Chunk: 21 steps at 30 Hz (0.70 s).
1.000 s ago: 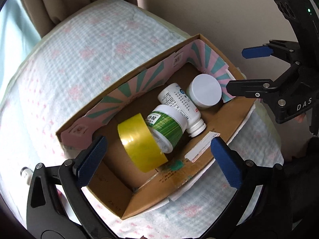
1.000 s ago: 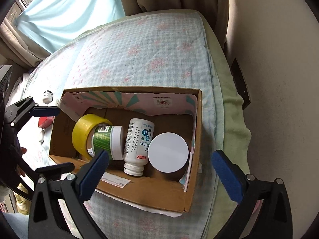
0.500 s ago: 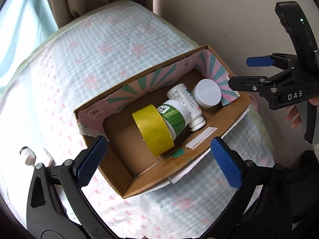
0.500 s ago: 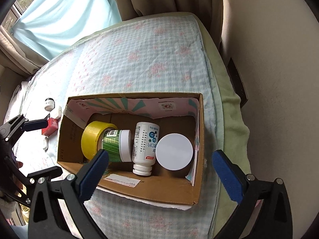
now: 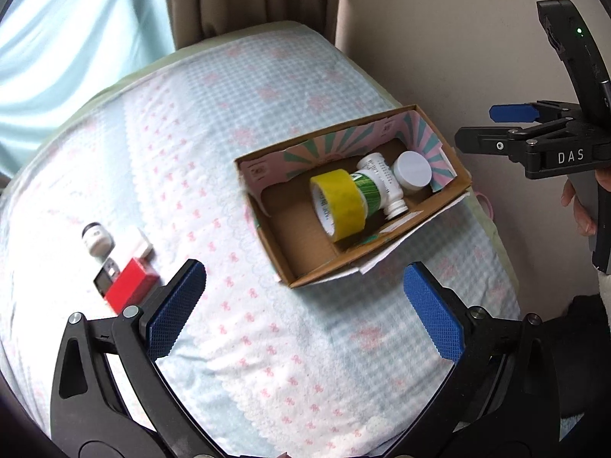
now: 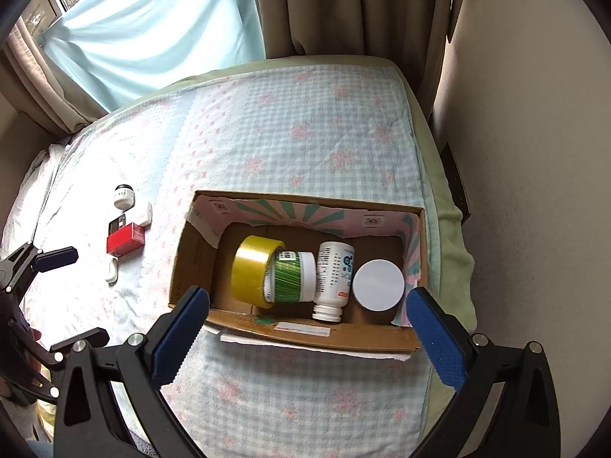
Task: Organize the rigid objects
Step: 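Withdraw both tools from the box toward the remaining objects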
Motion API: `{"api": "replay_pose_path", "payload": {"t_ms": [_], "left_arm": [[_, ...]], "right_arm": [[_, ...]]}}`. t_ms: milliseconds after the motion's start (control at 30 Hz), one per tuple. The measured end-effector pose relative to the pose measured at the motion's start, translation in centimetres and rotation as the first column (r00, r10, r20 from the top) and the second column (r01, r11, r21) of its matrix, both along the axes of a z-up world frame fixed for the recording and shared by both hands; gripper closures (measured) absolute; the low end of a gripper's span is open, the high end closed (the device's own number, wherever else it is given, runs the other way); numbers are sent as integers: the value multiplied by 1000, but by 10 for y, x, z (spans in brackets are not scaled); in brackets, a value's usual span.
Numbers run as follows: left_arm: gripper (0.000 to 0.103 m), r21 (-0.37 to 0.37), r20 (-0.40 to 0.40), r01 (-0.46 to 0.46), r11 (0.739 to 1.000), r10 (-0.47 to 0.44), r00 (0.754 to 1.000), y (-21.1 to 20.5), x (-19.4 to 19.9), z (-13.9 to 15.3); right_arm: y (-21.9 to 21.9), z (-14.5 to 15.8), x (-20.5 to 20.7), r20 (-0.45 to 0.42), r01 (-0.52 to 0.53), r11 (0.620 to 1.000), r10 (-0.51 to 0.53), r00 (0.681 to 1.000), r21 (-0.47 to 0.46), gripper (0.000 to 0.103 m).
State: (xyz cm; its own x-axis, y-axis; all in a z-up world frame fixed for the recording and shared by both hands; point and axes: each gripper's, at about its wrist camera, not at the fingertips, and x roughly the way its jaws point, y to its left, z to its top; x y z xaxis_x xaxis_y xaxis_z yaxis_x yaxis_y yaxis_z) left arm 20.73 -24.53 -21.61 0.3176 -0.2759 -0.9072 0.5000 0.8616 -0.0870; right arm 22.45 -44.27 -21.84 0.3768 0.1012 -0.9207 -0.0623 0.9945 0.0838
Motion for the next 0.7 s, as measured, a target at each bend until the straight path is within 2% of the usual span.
{"api": "replay_pose_path", "payload": {"t_ms": [200, 367, 533, 700], "left_arm": [[0, 17, 2, -86, 996, 86, 996, 80, -17, 8], [0, 33, 11, -188, 982, 188, 982, 155, -21, 20], [0, 70, 51, -228, 971, 224, 973, 221, -3, 30], [0, 91, 60, -212, 973, 207, 976, 281, 29, 27]], "right_arm": [[66, 12, -10, 11, -49, 999, 49, 999, 8, 0], [126, 16, -20, -13, -41, 998, 41, 999, 42, 0], [184, 11, -22, -60, 13, 998, -9, 998, 69, 0], [238, -12, -12, -135, 128, 985, -112, 985, 117, 0]]}}
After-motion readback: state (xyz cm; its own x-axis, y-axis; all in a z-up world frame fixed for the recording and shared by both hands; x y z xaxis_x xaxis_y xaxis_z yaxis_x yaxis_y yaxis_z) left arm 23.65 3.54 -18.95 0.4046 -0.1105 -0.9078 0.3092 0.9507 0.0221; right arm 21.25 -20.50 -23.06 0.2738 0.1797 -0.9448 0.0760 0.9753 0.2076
